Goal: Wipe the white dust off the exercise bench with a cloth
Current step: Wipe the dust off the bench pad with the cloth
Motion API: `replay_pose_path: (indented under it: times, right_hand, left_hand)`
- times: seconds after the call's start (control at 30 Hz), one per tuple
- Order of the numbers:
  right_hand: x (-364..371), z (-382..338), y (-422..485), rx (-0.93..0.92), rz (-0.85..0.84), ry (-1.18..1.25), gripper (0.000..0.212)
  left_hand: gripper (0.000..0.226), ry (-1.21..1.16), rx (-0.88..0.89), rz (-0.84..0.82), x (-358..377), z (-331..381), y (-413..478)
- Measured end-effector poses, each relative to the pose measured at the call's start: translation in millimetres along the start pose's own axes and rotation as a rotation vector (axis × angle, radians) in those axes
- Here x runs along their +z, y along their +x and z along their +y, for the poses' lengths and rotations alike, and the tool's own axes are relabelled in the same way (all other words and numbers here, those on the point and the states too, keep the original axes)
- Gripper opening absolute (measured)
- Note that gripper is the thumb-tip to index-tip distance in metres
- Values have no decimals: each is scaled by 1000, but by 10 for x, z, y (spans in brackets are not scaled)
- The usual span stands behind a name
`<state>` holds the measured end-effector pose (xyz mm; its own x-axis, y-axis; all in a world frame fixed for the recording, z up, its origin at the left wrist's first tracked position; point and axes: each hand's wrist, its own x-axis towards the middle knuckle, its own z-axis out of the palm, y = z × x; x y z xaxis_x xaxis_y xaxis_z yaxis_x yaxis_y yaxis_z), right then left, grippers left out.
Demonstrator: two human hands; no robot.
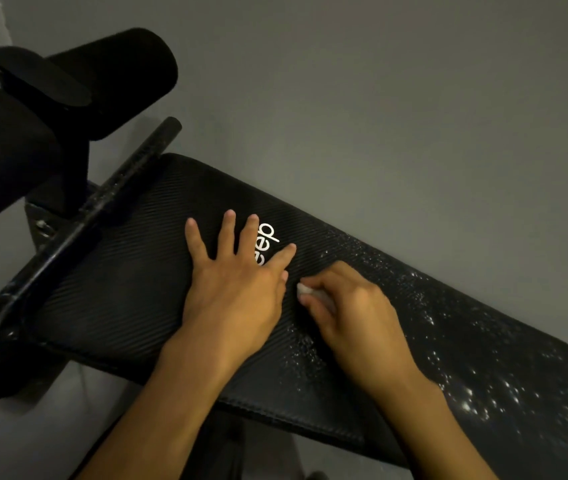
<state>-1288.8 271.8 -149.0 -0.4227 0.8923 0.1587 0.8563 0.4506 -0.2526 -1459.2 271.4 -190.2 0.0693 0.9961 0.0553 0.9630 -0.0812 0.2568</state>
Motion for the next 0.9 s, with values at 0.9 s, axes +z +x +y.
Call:
replay_pose_path:
  times: [0.9]
  right_hand:
    - [-107, -226, -536, -189, -308, 222, 15]
  left_hand:
    - [57, -41, 16, 70, 81, -30, 7]
